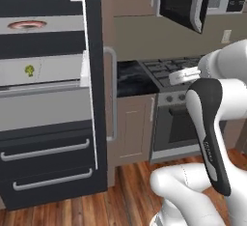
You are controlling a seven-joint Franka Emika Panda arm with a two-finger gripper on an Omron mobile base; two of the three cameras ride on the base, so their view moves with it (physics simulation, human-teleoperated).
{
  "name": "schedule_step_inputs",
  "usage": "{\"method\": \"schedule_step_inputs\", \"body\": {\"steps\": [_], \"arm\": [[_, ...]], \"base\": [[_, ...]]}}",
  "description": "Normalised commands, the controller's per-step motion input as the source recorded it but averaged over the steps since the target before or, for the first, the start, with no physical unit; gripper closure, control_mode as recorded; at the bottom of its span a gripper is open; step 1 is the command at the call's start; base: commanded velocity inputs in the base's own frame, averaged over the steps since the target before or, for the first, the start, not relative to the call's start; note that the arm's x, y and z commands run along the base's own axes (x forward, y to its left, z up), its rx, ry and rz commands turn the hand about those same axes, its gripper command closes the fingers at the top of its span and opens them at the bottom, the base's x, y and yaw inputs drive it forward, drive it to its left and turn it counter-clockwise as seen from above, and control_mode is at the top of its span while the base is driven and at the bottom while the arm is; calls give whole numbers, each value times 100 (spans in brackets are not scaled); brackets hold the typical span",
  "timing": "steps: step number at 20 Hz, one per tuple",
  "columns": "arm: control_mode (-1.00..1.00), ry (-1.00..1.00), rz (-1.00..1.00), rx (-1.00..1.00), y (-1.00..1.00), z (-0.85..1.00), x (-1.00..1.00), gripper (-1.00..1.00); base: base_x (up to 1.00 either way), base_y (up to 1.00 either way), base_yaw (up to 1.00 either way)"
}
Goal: Transport the fish from the fridge to the microwave and turn on the microwave.
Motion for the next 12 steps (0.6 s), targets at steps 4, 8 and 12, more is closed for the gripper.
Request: {"method": "schedule_step_inputs", "body": {"steps": [4,8,12], "arm": [[100,0,0,0,0,0,0,100],[100,0,0,0,0,0,0,100],[100,0,0,0,0,0,0,100]], "base": [[0,-53,-2],[0,-52,-3],[4,-53,-4]]}}
